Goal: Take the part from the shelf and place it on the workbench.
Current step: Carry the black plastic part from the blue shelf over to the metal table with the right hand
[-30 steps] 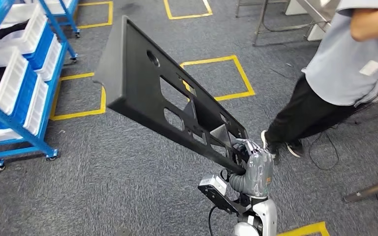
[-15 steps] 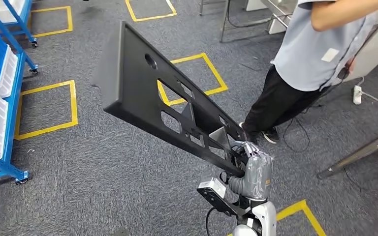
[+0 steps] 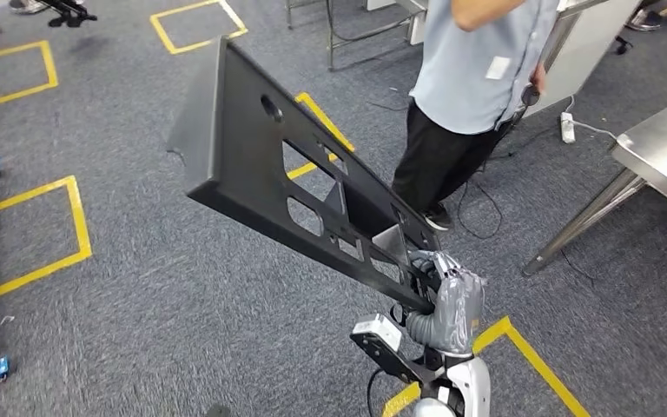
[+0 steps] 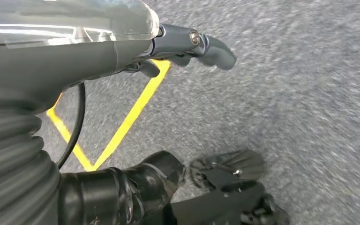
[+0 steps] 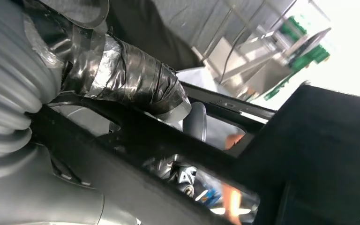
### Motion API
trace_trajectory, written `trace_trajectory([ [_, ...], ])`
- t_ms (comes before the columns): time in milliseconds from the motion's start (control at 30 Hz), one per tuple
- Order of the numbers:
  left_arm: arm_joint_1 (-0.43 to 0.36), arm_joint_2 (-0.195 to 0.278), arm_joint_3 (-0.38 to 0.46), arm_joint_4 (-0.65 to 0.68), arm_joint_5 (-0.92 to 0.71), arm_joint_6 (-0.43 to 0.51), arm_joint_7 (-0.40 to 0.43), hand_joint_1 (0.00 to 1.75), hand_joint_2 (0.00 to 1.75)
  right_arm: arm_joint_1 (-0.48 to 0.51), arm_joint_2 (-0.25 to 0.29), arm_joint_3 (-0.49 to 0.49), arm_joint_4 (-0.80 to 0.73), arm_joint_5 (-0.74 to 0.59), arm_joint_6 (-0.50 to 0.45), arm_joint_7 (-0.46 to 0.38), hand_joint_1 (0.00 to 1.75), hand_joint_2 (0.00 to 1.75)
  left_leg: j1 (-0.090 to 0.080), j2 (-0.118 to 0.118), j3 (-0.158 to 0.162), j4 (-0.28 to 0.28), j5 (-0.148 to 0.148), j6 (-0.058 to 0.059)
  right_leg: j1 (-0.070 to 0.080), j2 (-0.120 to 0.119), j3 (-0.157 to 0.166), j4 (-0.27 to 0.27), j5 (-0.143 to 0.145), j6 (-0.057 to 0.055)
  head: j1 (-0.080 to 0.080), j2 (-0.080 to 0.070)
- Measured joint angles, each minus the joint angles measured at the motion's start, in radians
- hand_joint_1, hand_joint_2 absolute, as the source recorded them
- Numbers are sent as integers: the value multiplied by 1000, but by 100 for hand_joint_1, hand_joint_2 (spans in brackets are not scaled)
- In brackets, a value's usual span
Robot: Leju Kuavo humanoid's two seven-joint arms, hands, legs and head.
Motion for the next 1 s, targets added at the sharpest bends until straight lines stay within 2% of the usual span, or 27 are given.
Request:
trace_trajectory([
  [33,1,0,0,0,0,0,0,0,175,-1,0,0,0,0,0,0,171,175,1,-22,-33,67,-32,-3,-1,12,-1,0,1,-3,0,0],
  [67,2,0,0,0,0,0,-1,0,175,-1,1,0,0,0,0,0,171,175,2,-31,-65,131,-55,-5,-2,26,-2,1,1,-3,-1,0],
  [100,4,0,0,0,0,0,-1,0,175,-1,0,0,0,0,0,0,171,175,3,-35,-87,170,-60,-7,-2,40,-2,4,1,-3,-1,0],
  [133,5,0,0,0,0,0,-1,0,175,0,0,0,0,0,0,0,171,175,4,-35,-93,172,-45,-9,-3,55,-3,7,0,-2,-1,0],
  [167,6,0,0,0,0,-1,-1,0,175,0,0,0,1,0,0,0,171,175,5,-38,-79,134,-12,-9,-4,70,-3,11,-1,0,-1,0],
  [200,6,1,0,0,-1,-1,-2,0,175,1,0,0,1,0,0,0,171,175,7,-48,-52,67,29,-9,-6,85,-3,15,-3,3,-1,0],
  [267,5,1,0,0,-1,-2,-3,0,175,0,0,0,1,0,0,0,171,175,10,-85,0,-52,77,-6,-6,109,-9,27,-8,13,0,0],
  [333,3,2,0,0,-2,-2,-4,0,175,-1,0,0,1,0,0,0,171,175,8,-101,13,-86,80,2,-8,126,-17,31,-6,25,0,0],
  [400,-2,2,0,0,-3,-3,-5,0,175,-1,0,0,0,0,0,0,171,175,8,-82,14,-92,87,15,-10,134,-22,31,-4,36,0,0],
  [433,-3,1,0,0,-4,-4,-6,0,175,-1,0,0,0,0,0,0,171,175,9,-72,16,-97,91,23,-9,121,-27,41,-11,41,2,0],
  [467,-4,1,0,0,-4,-5,-7,0,175,-2,0,0,0,0,0,0,171,175,10,-61,17,-102,94,30,-9,97,-40,67,-30,46,3,0],
  [533,-2,0,0,0,-4,-6,-8,0,175,-6,0,0,1,0,0,0,171,175,10,-39,17,-107,97,38,-9,42,-91,175,-90,56,7,0],
  [567,-1,0,0,0,-5,-6,-8,0,175,-7,-1,0,2,0,0,0,171,175,9,-26,16,-106,96,39,-12,29,-122,239,-117,60,7,0],
  [600,1,0,0,0,-6,-6,-8,0,175,-8,-1,0,4,0,0,0,171,175,8,-13,16,-105,95,39,-14,23,-143,284,-130,62,7,0],
  [633,1,1,0,0,-7,-6,-8,0,175,-8,-1,0,6,0,0,0,171,175,8,-1,16,-105,93,39,-15,19,-148,295,-124,63,7,0],
  [667,0,1,0,0,-9,-6,-8,0,175,-8,-2,0,7,0,0,0,171,175,8,11,17,-104,91,38,-16,15,-132,267,-101,63,7,0],
  [700,-1,0,0,0,-10,-6,-8,0,175,-8,-2,0,8,0,0,1,171,175,8,21,20,-104,89,36,-15,4,-97,202,-65,60,7,0],
  [767,-3,0,0,0,-11,-6,-8,0,175,-11,-2,0,8,0,0,1,171,175,5,39,27,-104,84,30,-4,-44,-25,67,-21,48,7,0],
  [800,-4,-1,0,0,-11,-6,-8,0,175,-14,-2,0,8,0,0,1,171,175,4,48,29,-104,81,26,2,-61,-6,27,-13,42,7,0],
  [833,-4,-1,0,0,-11,-6,-8,0,175,-15,-2,0,8,0,0,1,171,175,3,57,31,-105,80,21,8,-68,-3,15,-15,38,7,0],
  [900,-6,-1,0,0,-11,-7,-8,0,175,-16,-2,0,8,0,0,1,171,175,1,74,35,-108,76,10,7,-42,-5,10,-11,30,6,0],
  [933,-7,-1,0,0,-12,-7,-8,0,175,-17,-2,0,8,0,0,1,171,175,2,66,35,-102,69,5,3,-30,-3,5,-8,25,7,0],
  [1000,-7,-1,0,0,-12,-7,-8,0,175,-20,-2,1,8,0,1,1,171,175,4,19,11,-41,27,-3,-6,-6,3,-5,0,12,5,0],
])
